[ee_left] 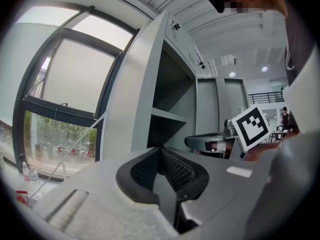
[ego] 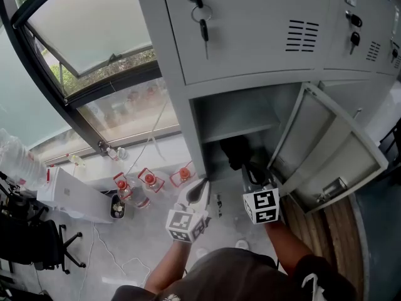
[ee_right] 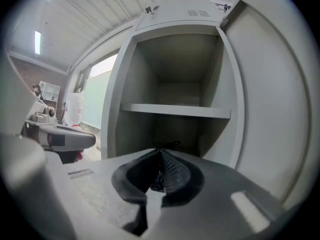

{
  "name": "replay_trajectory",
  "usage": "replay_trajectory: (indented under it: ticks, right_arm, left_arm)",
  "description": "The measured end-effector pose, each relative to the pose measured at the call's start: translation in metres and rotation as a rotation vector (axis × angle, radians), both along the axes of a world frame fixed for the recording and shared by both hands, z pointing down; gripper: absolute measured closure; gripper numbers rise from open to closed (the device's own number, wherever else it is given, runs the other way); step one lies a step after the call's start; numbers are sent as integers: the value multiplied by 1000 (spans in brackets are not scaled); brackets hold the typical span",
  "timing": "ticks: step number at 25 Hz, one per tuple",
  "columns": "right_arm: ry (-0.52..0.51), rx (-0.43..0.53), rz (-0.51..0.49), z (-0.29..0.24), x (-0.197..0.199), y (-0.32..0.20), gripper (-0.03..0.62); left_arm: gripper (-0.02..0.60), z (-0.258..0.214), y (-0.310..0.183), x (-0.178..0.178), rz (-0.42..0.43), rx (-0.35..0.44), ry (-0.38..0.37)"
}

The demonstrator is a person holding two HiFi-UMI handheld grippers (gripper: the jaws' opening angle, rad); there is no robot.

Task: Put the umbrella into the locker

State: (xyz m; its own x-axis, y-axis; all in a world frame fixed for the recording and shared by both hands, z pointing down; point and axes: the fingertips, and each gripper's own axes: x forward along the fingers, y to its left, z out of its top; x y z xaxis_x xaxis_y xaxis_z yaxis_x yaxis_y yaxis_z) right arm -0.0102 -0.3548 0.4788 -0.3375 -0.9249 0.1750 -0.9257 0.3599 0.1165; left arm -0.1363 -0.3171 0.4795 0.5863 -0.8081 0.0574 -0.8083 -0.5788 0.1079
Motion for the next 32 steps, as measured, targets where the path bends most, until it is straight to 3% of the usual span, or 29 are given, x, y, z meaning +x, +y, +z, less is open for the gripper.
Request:
replay_trajectory:
  ticks: [10, 32]
  right_arm:
    - [6, 42, -12, -12, -7, 14, 591]
    - [-4, -9, 18, 5, 6, 13, 591]
  left_arm:
    - [574, -1, 2, 0, 4, 26, -17]
    - [573, 7, 4, -1, -7, 9, -20]
